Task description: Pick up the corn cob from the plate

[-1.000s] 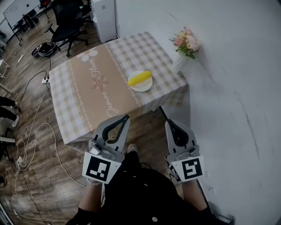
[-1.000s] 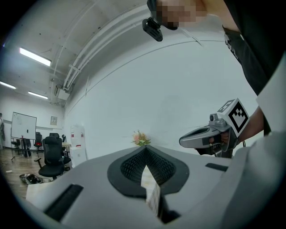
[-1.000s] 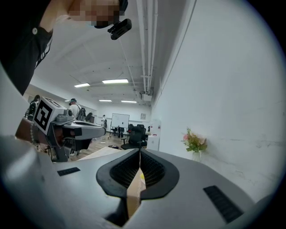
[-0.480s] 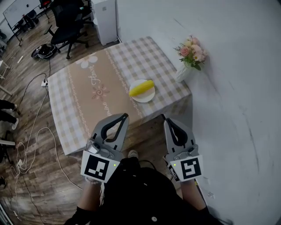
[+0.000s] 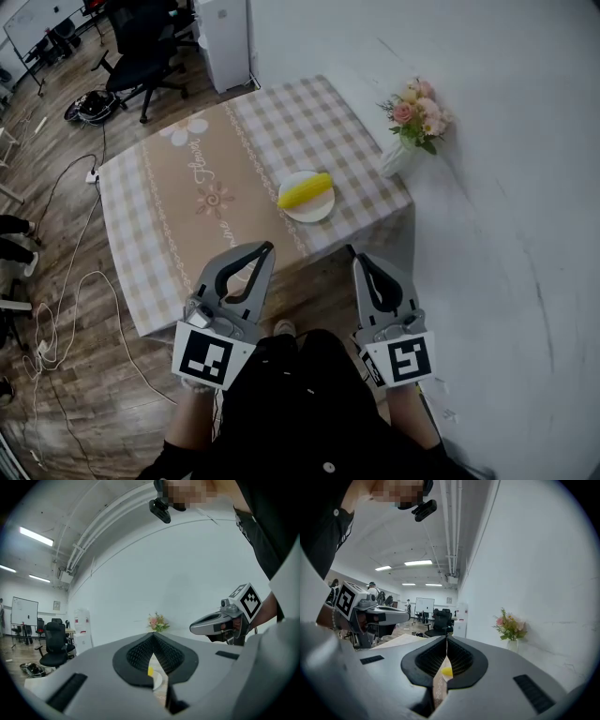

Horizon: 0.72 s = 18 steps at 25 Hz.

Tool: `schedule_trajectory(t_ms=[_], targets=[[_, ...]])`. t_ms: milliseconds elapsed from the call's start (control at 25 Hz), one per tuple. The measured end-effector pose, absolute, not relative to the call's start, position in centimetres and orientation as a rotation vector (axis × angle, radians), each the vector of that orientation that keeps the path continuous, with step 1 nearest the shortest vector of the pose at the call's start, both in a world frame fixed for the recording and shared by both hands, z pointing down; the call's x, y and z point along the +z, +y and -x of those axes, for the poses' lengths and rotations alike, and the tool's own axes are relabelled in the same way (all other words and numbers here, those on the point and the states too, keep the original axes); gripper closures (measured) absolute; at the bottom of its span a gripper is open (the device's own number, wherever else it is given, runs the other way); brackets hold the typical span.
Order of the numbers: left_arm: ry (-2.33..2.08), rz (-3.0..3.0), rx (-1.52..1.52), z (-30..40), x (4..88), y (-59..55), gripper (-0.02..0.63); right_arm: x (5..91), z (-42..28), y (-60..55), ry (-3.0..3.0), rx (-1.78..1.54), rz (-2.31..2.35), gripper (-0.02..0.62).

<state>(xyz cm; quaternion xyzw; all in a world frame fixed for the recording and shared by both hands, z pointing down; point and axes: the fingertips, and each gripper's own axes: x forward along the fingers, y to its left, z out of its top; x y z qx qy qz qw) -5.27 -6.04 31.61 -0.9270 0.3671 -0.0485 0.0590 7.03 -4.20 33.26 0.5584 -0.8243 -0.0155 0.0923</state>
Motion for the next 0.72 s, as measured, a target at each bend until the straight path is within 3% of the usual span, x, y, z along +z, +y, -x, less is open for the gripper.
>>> schedule_trajectory(t_ms=[720], targets=[[1.233, 2.784, -0.154, 6.6, 32.2, -7.1, 0.594, 33.6, -5.7, -5.9, -2.497, -0.036, -1.553, 0.554]])
